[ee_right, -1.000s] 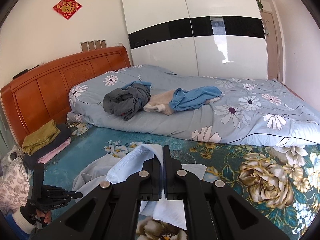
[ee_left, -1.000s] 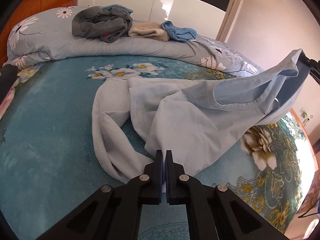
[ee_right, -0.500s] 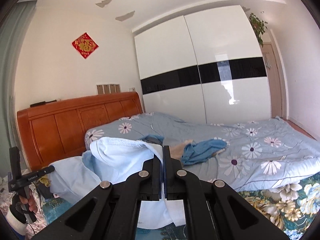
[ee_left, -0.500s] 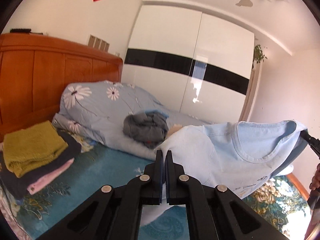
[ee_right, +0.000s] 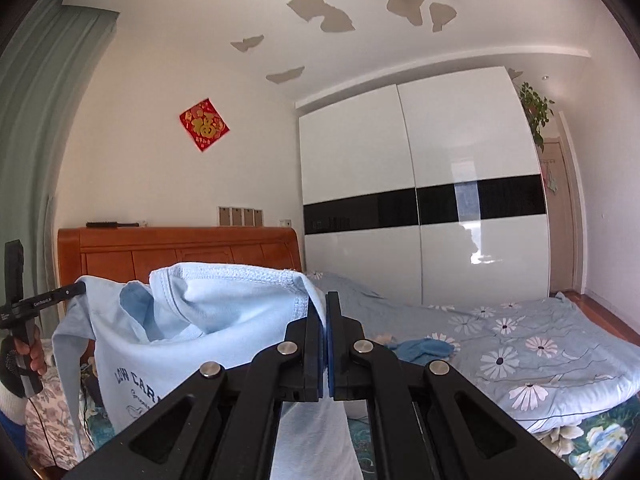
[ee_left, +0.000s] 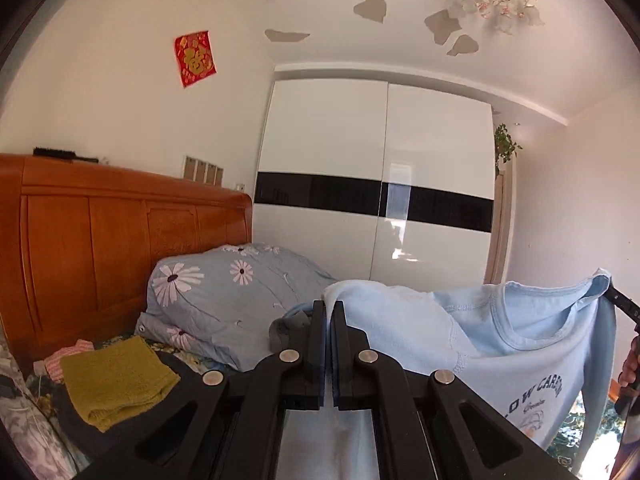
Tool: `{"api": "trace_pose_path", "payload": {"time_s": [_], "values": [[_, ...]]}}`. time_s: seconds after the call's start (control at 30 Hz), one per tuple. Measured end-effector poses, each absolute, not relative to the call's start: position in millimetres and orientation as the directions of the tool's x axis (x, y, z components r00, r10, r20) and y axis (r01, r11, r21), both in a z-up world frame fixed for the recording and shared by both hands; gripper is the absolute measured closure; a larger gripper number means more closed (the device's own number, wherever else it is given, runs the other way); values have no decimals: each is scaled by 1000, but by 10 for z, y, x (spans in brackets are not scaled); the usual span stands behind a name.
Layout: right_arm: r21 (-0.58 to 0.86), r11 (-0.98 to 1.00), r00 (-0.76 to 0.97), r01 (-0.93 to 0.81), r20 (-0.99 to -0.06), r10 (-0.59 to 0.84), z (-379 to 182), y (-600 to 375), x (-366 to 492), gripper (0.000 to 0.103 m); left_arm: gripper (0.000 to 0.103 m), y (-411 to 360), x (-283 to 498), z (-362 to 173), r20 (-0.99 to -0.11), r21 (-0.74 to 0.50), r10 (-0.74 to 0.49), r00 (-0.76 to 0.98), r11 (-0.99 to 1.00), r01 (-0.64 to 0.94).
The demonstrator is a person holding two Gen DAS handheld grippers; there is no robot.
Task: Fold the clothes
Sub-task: 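Lift the sweatshirt with both grippers and shake it out, then lay the sweatshirt flat on the bed and open both grippers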
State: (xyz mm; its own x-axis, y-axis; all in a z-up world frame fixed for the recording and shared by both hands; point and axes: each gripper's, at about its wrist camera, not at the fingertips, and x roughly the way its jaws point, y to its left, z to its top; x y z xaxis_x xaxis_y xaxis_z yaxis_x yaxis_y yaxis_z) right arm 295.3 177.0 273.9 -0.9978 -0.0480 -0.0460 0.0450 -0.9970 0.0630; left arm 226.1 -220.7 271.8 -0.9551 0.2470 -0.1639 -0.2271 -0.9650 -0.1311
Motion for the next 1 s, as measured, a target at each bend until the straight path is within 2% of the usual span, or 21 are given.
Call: {"api": "trace_pose_path", "payload": {"time_s": [0.27,0.47,0.63,0.83,1.0], "values": [[133,-988,-924,-75,-383,18,1487,2071,1634,102,101,-1961,1018,1299,-490,-165,210,-846,-975,-147],[215,-962,-816,-169,-577,15,530,2433,992,102,101,-1828,371,345,-642,-207,187,-743,-976,-67],[230,-949,-755,-218,-656,15,90,2638,676,102,101,-1659,98,33,-695,-176,154,-702,-983,-41],[201,-950,-745,-239,-665,47,-23,2678,349,102,101,-1613,-154,51,-674,-151,123,-728,-988,-27],[199,-934,-643,-295,-765,40,-489,2743,77,102,101,-1607,-411,-400,-766,-112,82,-638,-994,6]]}}
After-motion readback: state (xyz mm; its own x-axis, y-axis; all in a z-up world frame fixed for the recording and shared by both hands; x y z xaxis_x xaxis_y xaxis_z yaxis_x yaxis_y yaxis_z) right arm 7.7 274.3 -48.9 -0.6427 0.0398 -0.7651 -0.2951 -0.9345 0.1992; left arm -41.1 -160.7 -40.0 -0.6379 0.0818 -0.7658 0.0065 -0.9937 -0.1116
